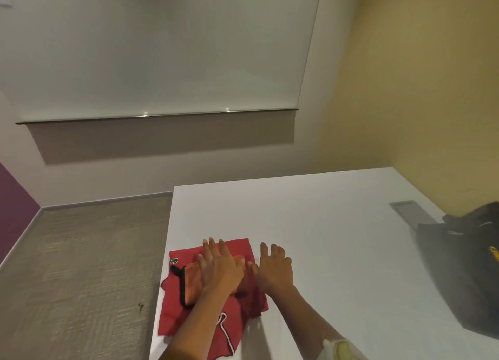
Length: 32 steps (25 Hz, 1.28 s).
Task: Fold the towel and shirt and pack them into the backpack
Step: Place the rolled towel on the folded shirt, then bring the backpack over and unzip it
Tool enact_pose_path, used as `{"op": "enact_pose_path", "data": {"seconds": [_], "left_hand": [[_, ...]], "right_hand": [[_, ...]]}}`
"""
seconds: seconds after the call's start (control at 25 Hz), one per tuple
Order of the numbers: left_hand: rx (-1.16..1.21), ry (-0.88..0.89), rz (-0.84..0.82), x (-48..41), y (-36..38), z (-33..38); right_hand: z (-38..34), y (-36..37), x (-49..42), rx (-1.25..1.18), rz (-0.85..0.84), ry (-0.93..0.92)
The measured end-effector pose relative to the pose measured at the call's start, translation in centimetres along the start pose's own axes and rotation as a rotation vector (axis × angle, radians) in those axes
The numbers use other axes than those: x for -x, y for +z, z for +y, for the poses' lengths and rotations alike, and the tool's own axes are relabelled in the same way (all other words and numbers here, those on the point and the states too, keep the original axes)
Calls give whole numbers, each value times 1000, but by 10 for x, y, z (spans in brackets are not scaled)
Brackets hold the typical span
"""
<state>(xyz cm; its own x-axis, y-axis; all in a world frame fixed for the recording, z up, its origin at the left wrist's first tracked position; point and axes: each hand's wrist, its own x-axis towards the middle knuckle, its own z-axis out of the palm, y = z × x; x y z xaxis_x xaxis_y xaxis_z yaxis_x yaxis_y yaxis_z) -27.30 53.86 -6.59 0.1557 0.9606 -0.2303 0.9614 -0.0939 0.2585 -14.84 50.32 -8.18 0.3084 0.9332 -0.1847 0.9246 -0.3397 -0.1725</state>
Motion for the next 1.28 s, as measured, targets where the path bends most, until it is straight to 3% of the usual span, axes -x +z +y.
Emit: {"op": "enact_pose_path", "data": {"seconds": [0.36,0.88,1.28], "left_hand": [[-100,146,-57,9,-17,78],[-144,393,-193,64,35,314],[-233,595,-201,108,87,478]], "right_hand": [[96,-38,25,106,-28,52],[315,-126,58,150,7,216],[471,-158,92,143,47,371]]}}
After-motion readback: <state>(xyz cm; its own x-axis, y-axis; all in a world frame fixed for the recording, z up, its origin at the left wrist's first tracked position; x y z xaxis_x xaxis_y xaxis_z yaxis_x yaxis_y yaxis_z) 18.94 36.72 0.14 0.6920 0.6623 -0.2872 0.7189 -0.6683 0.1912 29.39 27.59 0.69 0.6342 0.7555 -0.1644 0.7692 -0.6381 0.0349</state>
